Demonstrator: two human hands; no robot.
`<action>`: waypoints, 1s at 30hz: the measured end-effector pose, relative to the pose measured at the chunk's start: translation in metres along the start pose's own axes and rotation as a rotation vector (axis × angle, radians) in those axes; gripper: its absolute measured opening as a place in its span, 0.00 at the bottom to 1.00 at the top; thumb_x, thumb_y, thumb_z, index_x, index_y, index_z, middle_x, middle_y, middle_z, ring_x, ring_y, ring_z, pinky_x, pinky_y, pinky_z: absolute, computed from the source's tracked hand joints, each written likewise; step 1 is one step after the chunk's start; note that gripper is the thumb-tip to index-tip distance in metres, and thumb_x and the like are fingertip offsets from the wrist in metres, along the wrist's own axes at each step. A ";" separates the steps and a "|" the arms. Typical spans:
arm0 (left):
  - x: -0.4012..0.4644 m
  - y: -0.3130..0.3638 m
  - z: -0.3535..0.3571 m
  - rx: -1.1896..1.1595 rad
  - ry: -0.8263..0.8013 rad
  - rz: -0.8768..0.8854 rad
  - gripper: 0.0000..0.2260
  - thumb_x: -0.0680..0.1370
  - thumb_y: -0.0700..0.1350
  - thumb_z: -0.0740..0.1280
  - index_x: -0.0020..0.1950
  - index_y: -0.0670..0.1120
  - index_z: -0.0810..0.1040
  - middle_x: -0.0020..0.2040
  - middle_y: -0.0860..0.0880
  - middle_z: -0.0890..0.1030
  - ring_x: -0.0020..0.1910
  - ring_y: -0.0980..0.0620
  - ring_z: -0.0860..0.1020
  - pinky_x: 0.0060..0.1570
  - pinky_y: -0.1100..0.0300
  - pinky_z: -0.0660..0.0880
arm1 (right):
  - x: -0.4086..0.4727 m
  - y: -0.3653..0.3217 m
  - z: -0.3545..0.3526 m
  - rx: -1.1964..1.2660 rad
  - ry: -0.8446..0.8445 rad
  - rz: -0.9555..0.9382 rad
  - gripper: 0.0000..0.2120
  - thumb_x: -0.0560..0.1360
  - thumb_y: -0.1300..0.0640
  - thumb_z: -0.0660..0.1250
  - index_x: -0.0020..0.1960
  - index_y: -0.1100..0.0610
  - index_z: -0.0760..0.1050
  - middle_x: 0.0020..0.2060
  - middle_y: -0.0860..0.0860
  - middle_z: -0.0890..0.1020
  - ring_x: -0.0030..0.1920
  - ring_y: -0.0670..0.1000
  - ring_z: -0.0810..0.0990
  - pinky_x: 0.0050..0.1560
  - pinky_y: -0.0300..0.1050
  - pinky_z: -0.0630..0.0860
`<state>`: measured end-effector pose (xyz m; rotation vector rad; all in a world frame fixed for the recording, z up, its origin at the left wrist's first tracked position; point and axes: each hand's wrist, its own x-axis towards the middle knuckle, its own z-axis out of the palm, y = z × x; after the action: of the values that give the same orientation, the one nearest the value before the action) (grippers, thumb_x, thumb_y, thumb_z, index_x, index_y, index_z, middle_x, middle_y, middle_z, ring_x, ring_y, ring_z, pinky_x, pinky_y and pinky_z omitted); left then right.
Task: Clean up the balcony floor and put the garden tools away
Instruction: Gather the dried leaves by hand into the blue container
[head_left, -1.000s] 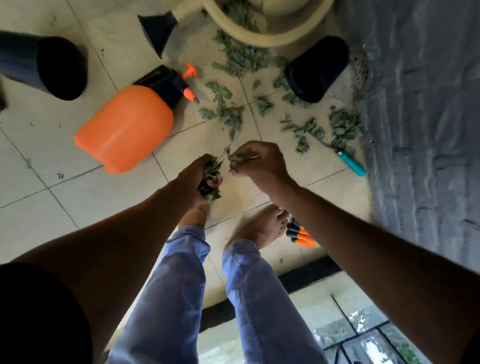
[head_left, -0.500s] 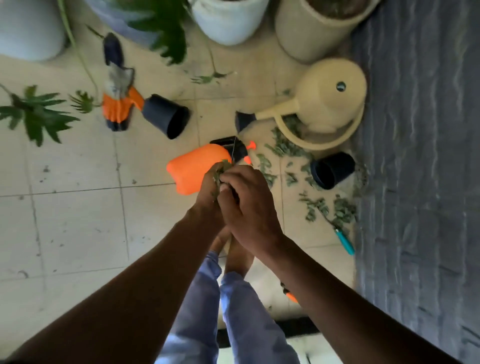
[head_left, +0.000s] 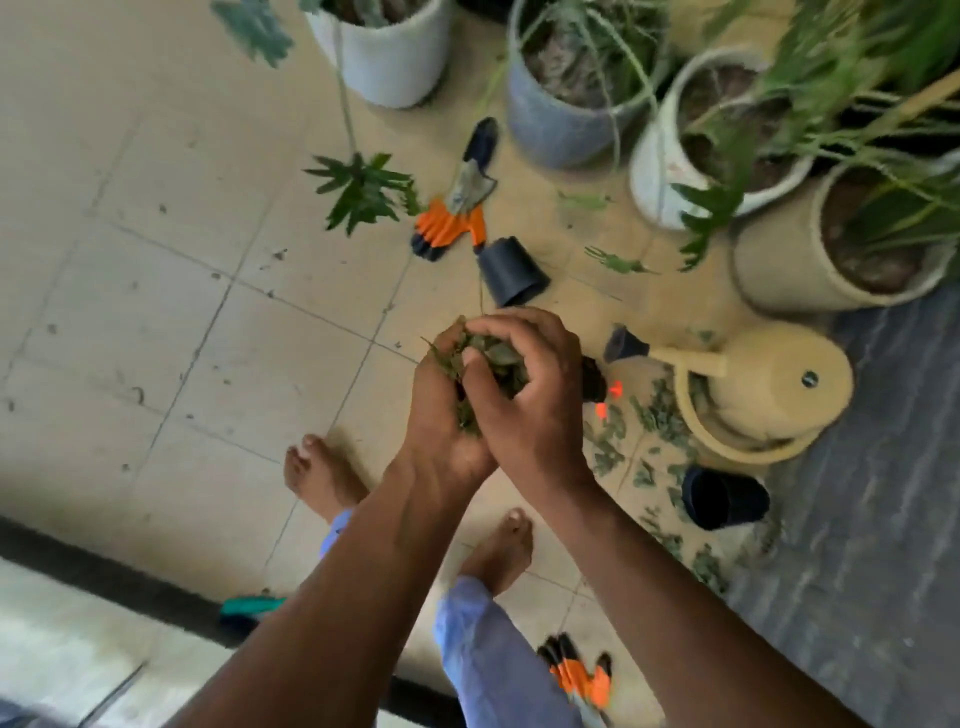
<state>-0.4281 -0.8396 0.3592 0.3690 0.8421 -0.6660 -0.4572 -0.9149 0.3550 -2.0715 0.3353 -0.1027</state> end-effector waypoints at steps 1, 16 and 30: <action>-0.005 0.016 -0.002 -0.042 0.006 0.028 0.16 0.85 0.45 0.57 0.44 0.42 0.80 0.40 0.46 0.80 0.40 0.50 0.83 0.42 0.60 0.82 | 0.005 -0.010 0.015 0.057 -0.029 0.031 0.11 0.76 0.58 0.69 0.58 0.52 0.83 0.59 0.46 0.78 0.64 0.50 0.75 0.64 0.47 0.74; -0.109 0.323 -0.041 -0.517 0.229 0.476 0.16 0.82 0.55 0.63 0.58 0.43 0.81 0.49 0.47 0.83 0.49 0.50 0.84 0.56 0.58 0.79 | 0.077 -0.248 0.275 0.598 -0.346 0.402 0.11 0.83 0.58 0.64 0.52 0.60 0.85 0.47 0.57 0.87 0.52 0.58 0.86 0.54 0.52 0.82; -0.041 0.588 -0.040 -0.659 0.236 0.665 0.18 0.79 0.41 0.60 0.66 0.42 0.80 0.52 0.40 0.83 0.48 0.43 0.84 0.47 0.55 0.81 | 0.250 -0.317 0.497 0.723 -0.483 0.488 0.18 0.70 0.61 0.63 0.56 0.61 0.84 0.52 0.61 0.85 0.52 0.58 0.84 0.56 0.54 0.80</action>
<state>-0.0751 -0.3668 0.3916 0.1073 1.0352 0.2864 -0.0513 -0.4198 0.3630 -1.2045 0.4153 0.4960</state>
